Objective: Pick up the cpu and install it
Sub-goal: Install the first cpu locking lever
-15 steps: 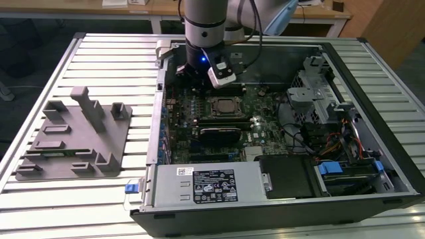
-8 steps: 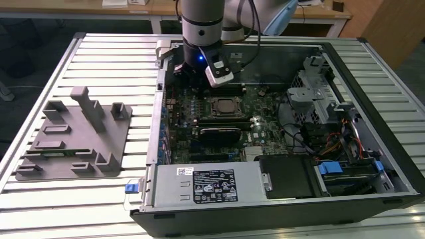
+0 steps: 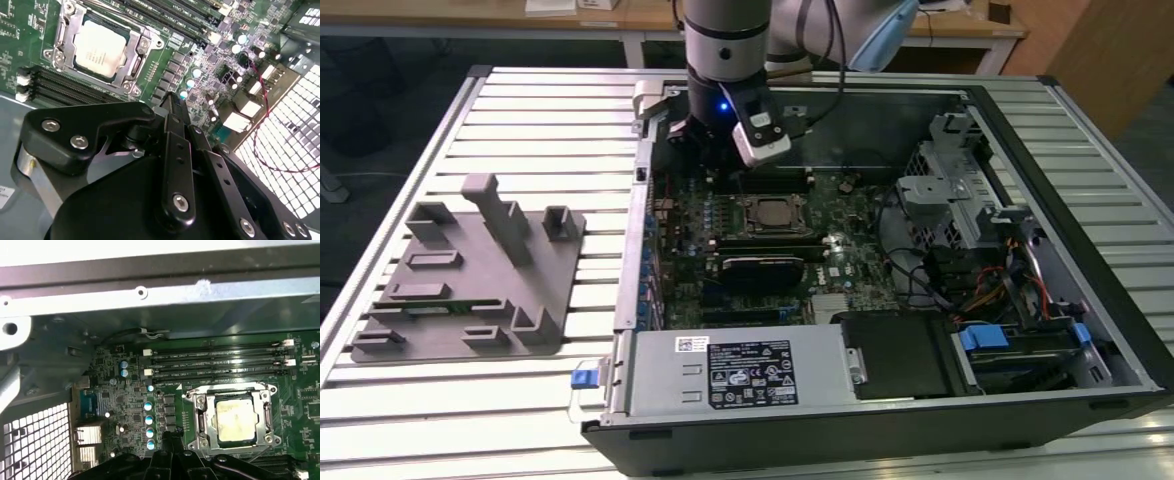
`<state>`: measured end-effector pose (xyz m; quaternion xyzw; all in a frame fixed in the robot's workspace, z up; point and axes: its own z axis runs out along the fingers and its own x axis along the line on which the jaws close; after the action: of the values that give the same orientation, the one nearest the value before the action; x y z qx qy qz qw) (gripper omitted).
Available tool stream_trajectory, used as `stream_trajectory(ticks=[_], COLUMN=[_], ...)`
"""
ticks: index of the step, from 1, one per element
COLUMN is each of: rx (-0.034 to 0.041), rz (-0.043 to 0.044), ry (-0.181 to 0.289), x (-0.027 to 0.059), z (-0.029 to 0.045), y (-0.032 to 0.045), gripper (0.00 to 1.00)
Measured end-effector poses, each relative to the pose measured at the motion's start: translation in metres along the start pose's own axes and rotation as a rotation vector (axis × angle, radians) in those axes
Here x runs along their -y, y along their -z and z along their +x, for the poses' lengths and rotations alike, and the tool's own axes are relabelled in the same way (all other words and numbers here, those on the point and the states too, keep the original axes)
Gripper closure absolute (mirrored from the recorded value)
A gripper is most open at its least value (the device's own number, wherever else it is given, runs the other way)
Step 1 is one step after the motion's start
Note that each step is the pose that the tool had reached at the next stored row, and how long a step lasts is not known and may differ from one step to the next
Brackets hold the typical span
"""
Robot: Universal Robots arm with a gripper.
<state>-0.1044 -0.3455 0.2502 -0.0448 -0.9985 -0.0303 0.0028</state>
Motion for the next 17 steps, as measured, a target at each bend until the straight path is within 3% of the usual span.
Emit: stream_trajectory(ticks=[4, 7, 11, 17], rx=[-0.0051, -0.0078, -0.0101, -0.0133], rz=[-0.0538, -0.0842, -0.1121, -0.1449], ry=[0.0, 0.0, 0.0, 0.001], x=[0.0, 0.0, 0.0001, 0.0001], z=[0.0, 0.0, 0.0001, 0.0007], y=[0.0001, 0.0001, 0.0001, 0.0001], gripper=[0.89, 0.89, 0.89, 0.89])
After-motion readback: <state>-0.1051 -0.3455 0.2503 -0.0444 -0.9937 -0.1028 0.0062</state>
